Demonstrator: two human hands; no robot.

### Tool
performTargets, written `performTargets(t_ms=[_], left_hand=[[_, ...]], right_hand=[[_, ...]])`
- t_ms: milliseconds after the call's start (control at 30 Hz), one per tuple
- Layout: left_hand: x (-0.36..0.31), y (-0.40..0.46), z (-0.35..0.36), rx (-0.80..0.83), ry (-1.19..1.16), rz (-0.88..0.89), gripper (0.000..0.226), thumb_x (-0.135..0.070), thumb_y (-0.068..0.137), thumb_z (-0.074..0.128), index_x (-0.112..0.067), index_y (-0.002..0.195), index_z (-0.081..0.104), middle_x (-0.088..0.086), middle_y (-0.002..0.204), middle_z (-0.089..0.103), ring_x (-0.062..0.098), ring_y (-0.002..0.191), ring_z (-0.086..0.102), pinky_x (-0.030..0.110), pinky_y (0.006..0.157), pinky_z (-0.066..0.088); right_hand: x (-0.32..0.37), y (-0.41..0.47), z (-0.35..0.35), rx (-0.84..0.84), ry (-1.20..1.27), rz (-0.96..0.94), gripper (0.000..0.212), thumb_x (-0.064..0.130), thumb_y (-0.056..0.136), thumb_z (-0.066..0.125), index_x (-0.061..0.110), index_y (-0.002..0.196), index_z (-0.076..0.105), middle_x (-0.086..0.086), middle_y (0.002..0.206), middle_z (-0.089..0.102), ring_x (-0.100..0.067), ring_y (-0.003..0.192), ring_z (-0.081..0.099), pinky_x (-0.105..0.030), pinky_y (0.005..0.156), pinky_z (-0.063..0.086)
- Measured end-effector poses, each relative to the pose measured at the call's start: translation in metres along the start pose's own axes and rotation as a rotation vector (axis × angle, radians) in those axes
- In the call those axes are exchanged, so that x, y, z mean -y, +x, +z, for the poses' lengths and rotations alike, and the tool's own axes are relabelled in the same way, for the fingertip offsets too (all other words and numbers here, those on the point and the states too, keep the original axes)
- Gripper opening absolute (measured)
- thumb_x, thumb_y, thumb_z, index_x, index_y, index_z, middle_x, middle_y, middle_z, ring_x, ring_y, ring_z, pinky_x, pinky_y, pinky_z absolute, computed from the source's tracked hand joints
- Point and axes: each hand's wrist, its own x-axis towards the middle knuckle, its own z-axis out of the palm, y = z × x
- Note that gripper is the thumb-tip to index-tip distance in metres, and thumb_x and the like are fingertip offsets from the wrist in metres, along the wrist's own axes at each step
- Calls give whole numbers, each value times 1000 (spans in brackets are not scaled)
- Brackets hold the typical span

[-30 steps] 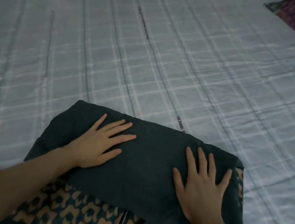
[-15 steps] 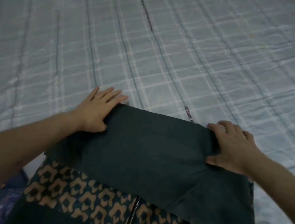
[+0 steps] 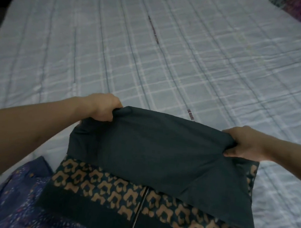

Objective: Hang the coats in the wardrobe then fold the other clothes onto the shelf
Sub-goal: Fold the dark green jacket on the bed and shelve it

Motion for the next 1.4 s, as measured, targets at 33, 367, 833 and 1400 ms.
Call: performTargets(t_ms=[33,367,833,1400], left_hand=[[-2,-6,-1,-38,-6,0,29,-15,84,57,-25,109,63,-1,107,63,24,100,59,39,78,51],[6,-78,22,-756,105,344,45,-1,70,73,-16,112,66,3,83,58,27,72,57,36,54,47],[-18,-162,178,-173,9,263,87,-41,73,64,-31,150,24,-6,126,42,17,109,49,27,85,45],[14,-89,154,-735,-948,-483,38,-43,99,46,-11,79,49,5,77,56,28,80,55,33,68,36]], right_hand=[[-2,-6,-3,-38,-18,-10,28,31,78,72,36,100,56,10,94,63,-13,92,59,-29,79,48],[14,-86,-8,-670,-293,-168,35,22,66,73,24,89,46,4,78,53,-26,74,58,-33,50,43],[58,-160,189,-378,-166,-423,68,36,44,87,22,104,57,-1,120,59,-18,99,66,-26,54,55],[36,-110,158,-855,747,540,28,41,92,58,14,94,52,-12,84,59,-31,82,54,-42,76,43]])
